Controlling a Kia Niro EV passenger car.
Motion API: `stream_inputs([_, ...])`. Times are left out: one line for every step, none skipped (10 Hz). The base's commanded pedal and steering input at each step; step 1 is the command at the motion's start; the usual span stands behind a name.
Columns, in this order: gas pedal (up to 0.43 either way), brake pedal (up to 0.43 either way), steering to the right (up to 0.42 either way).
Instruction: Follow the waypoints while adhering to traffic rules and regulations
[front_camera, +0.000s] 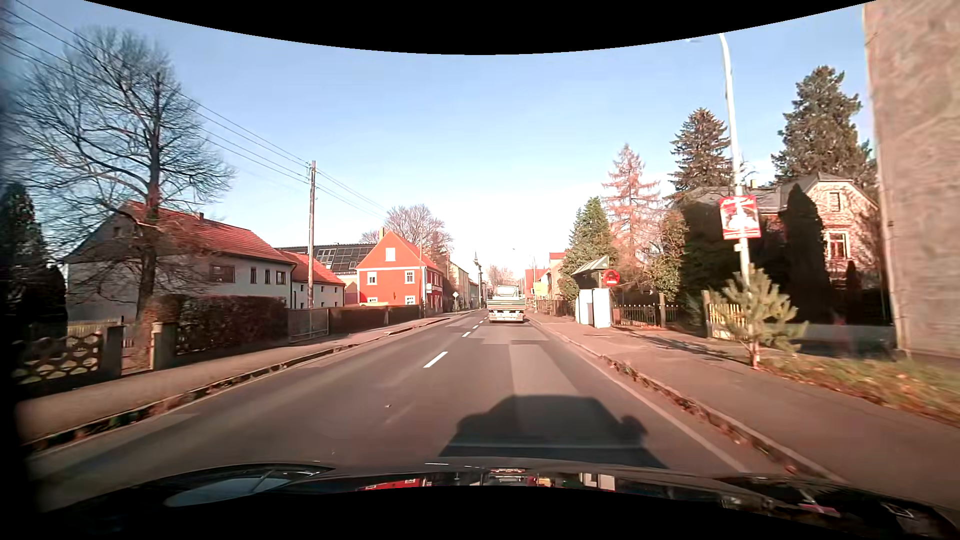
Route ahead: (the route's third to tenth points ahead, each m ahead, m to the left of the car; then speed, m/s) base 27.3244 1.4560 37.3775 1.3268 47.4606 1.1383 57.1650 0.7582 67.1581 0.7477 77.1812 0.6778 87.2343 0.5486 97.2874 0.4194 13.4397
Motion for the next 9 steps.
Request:
stream_inputs([0.087,0.0,-0.004])
stream_inputs([0.087,0.0,-0.003])
stream_inputs([0.087,0.0,-0.003])
stream_inputs([0.087,0.0,-0.003])
stream_inputs([0.087,0.0,-0.003])
stream_inputs([0.087,0.0,-0.002])
stream_inputs([0.087,0.0,-0.002])
stream_inputs([0.087,0.0,-0.003])
stream_inputs([0.087,0.0,-0.002])
